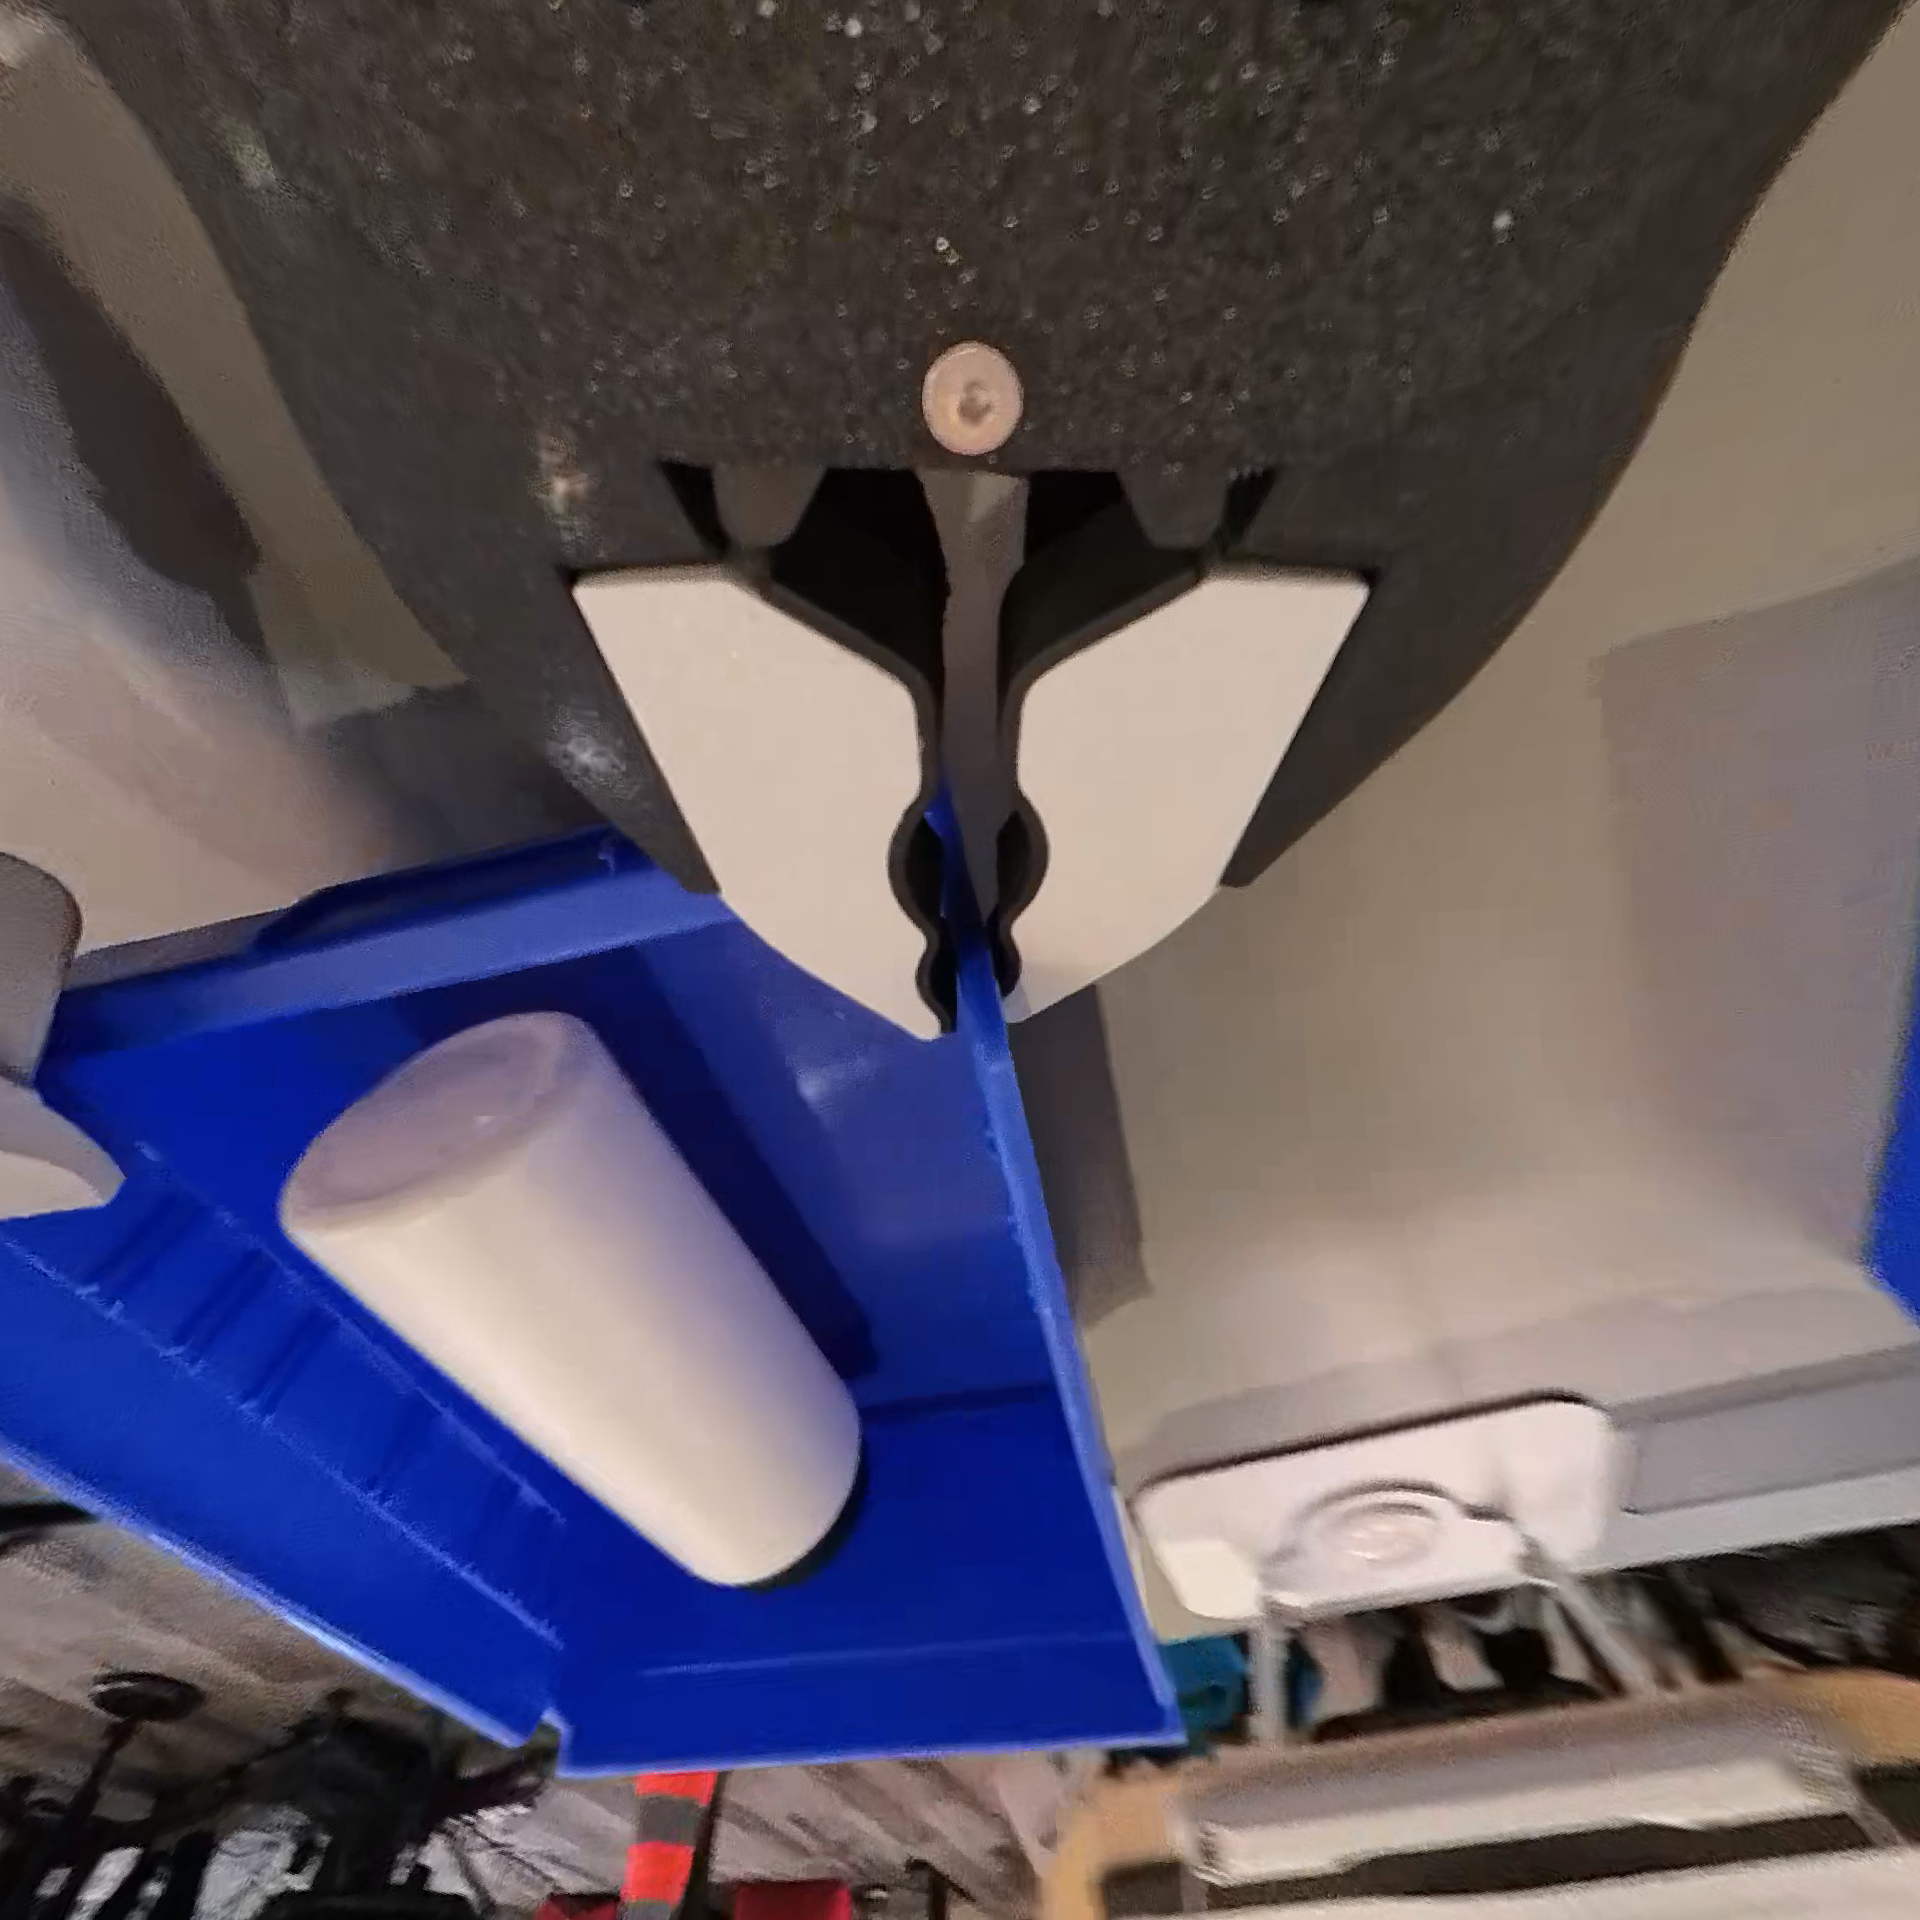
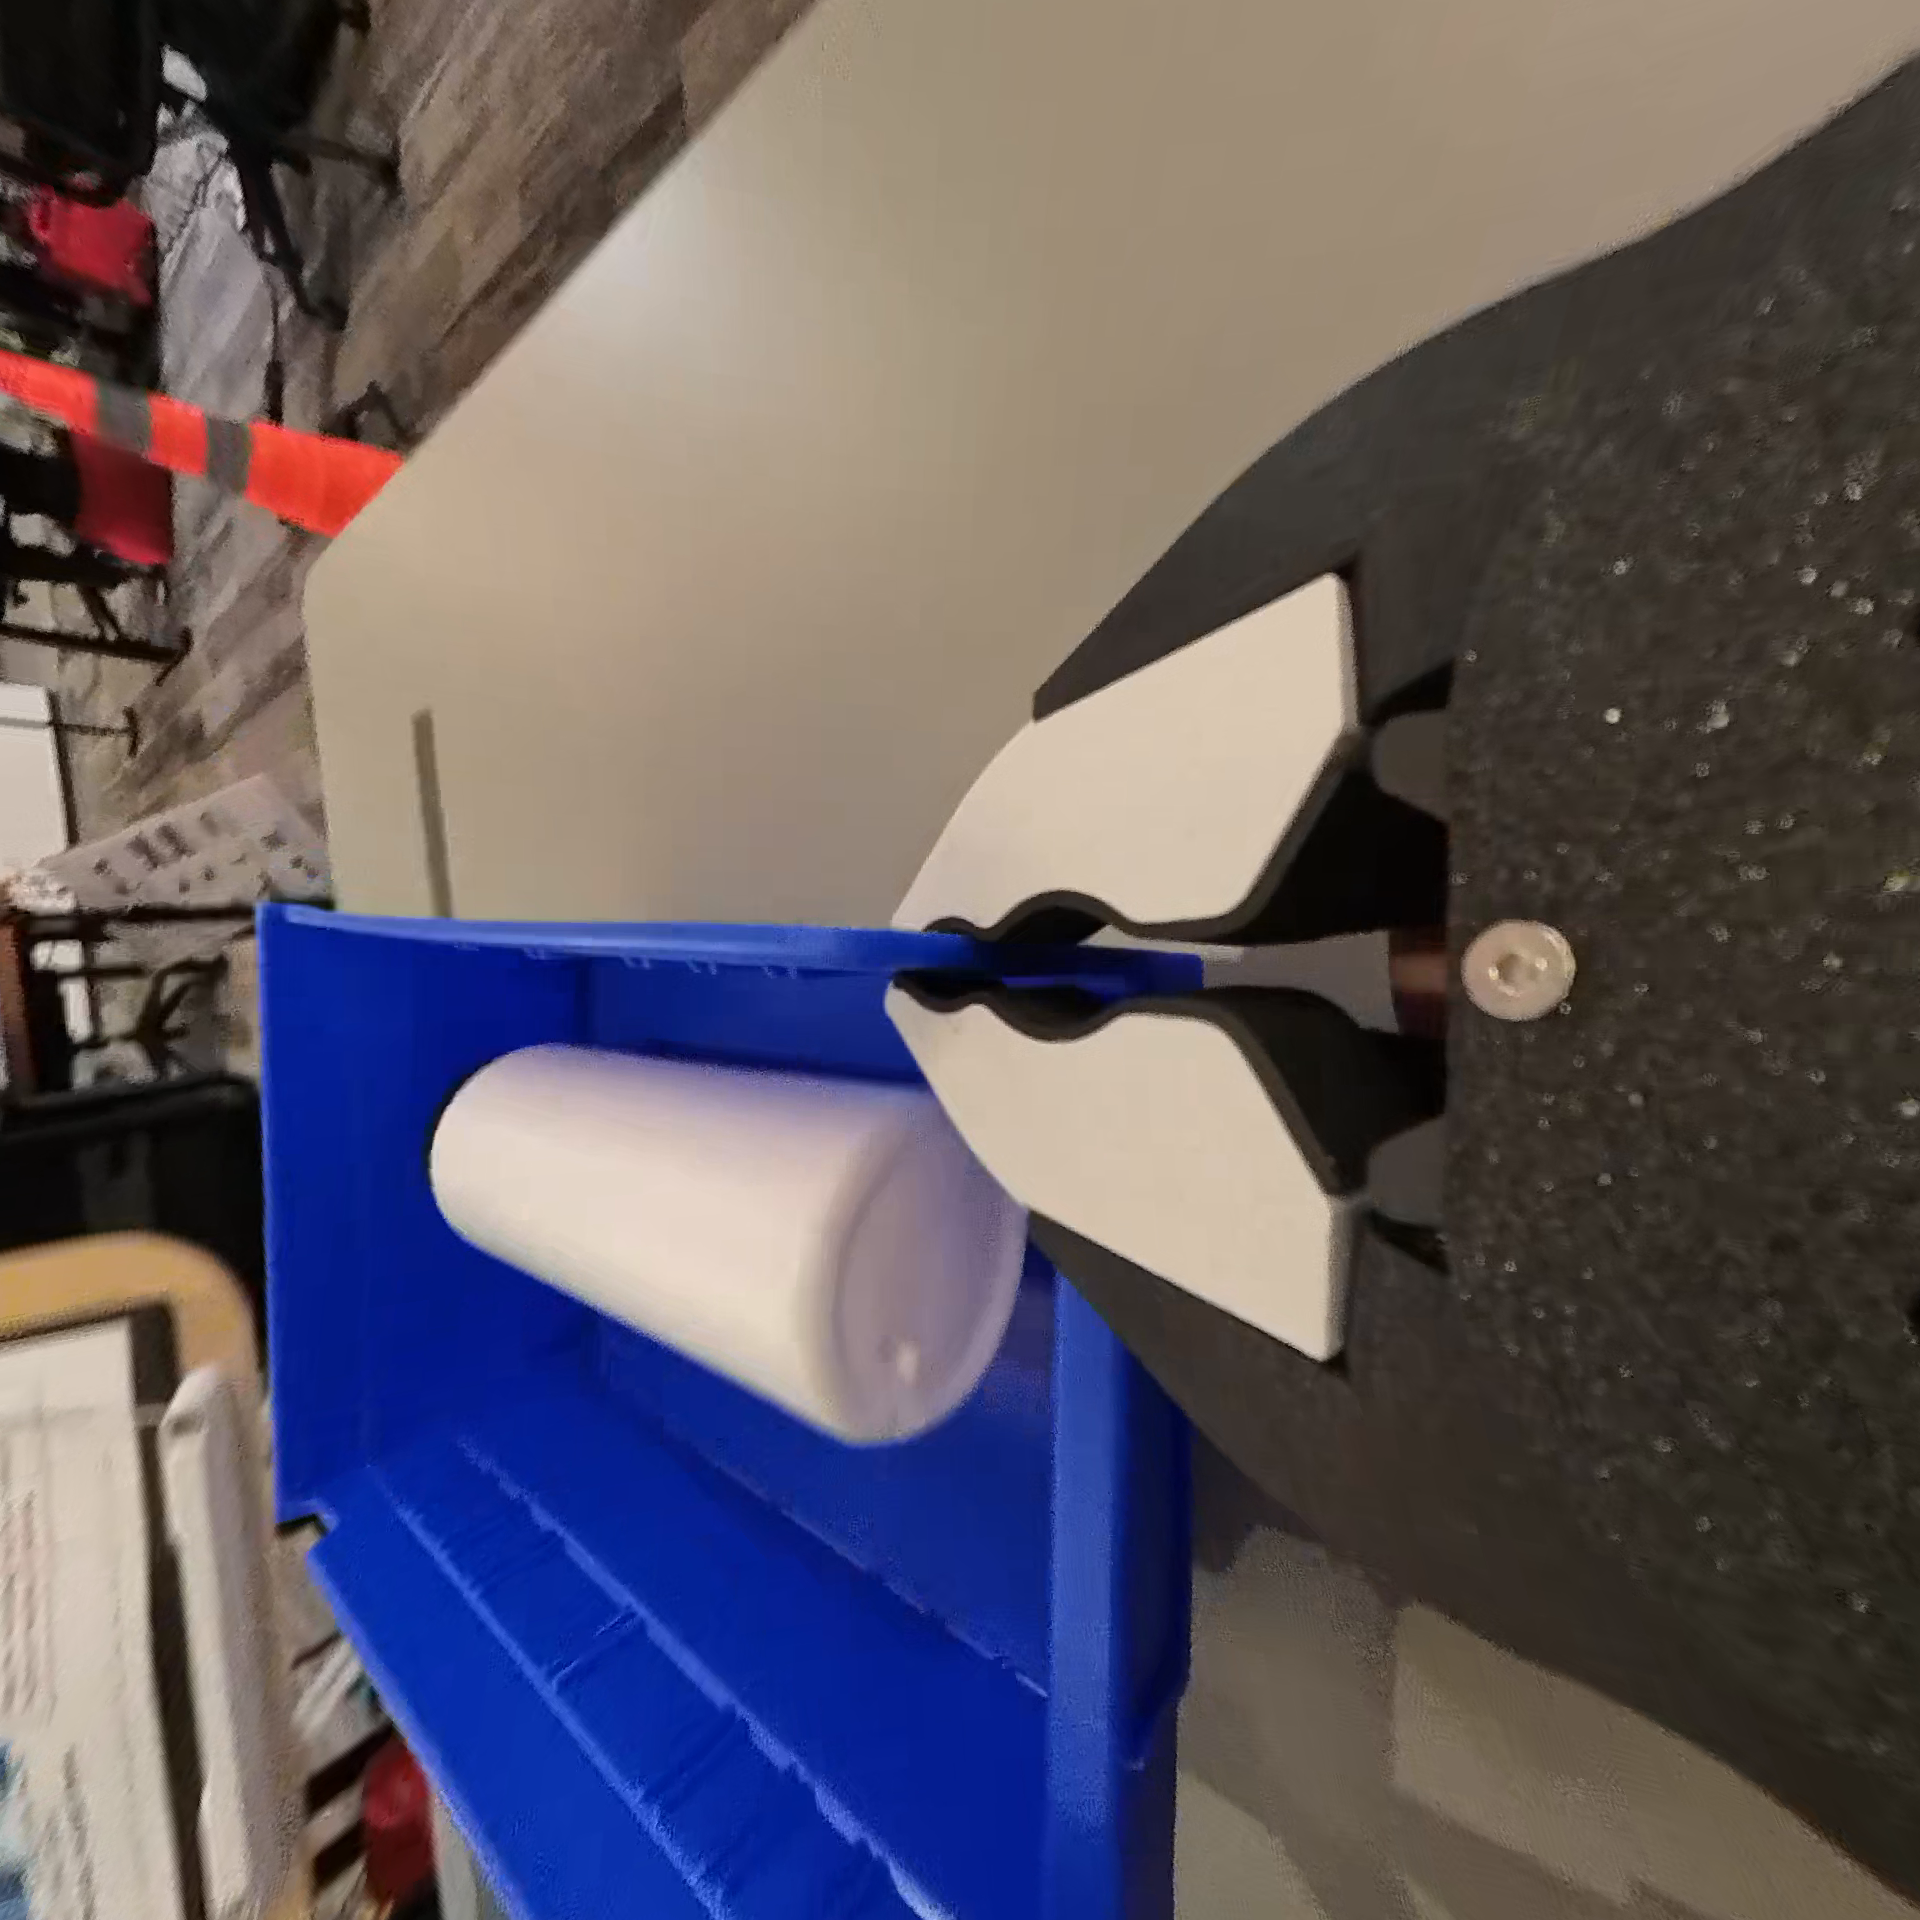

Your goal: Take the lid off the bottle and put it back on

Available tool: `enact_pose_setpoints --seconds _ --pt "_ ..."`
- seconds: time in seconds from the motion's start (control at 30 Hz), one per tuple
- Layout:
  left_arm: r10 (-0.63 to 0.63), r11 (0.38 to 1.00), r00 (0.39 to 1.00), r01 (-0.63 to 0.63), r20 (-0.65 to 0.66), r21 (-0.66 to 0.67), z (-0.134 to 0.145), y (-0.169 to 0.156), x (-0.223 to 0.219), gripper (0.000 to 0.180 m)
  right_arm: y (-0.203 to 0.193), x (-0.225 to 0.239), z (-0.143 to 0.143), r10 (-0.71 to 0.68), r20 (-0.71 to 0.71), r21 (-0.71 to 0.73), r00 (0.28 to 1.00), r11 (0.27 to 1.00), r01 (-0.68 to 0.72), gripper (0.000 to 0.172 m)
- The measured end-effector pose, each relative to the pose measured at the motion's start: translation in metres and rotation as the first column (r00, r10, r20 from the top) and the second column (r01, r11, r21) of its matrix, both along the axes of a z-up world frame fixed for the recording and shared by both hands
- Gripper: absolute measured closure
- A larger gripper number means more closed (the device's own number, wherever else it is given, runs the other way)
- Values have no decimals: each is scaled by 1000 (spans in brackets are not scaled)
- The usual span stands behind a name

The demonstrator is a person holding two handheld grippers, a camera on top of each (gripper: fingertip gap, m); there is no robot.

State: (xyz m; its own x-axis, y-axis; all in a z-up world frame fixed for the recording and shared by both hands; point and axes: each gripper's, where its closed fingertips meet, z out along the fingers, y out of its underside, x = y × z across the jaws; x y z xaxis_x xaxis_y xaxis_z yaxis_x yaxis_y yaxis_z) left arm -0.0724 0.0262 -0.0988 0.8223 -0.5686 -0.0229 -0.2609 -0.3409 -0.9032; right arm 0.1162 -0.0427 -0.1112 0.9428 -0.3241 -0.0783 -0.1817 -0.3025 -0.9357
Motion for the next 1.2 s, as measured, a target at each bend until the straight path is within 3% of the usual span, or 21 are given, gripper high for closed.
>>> enact_pose_setpoints --seconds 0.17,0.3,0.4,0.5,0.53,0.57,0.63,0.7,0.77,0.93,1.03,1.13,1.2 --pt "134 991 990 -134 33 -14 2 33 -86 177 51 -82 13 99 63 57 993 993 -103 170" --pt "196 980 980 -195 29 -22 -8 49 -139 177 82 -134 3 159 26 37 987 986 -160 170" --pt "203 978 979 -201 15 -59 -23 59 -161 176 97 -159 -11 179 8 21 984 984 -180 170" --pt "143 984 984 -130 104 -120 -34 61 -167 175 98 -169 -17 185 25 14 983 983 -185 169" --pt "97 985 983 -72 158 -157 -34 57 -164 170 96 -170 -20 202 18 -7 979 979 -202 168" --pt "58 980 974 -15 218 -197 -32 52 -163 152 92 -172 -21 242 8 -22 970 970 -241 167" --pt "10 973 951 61 308 -222 -18 44 -169 100 81 -177 -18 340 -17 -18 940 940 -341 146" --pt "-22 985 946 75 322 -155 0 37 -189 91 65 -192 -12 507 -17 3 862 862 -507 129" --pt "34 998 967 -17 252 -69 13 42 -229 83 46 -202 -11 614 -6 -2 790 790 -614 121" --pt "343 938 922 -345 181 -26 32 96 -363 83 -4 -217 -9 730 64 0 680 682 -732 122" --pt "485 874 874 -485 7 -38 12 142 -429 82 -16 -229 -5 747 93 -4 659 662 -750 121" --pt "426 888 904 -424 -29 -176 -22 172 -435 88 -28 -255 -3 804 45 -1 593 594 -804 121" --pt "340 914 939 -320 43 -248 -35 180 -419 113 -33 -271 -6 832 30 -19 554 555 -832 121"
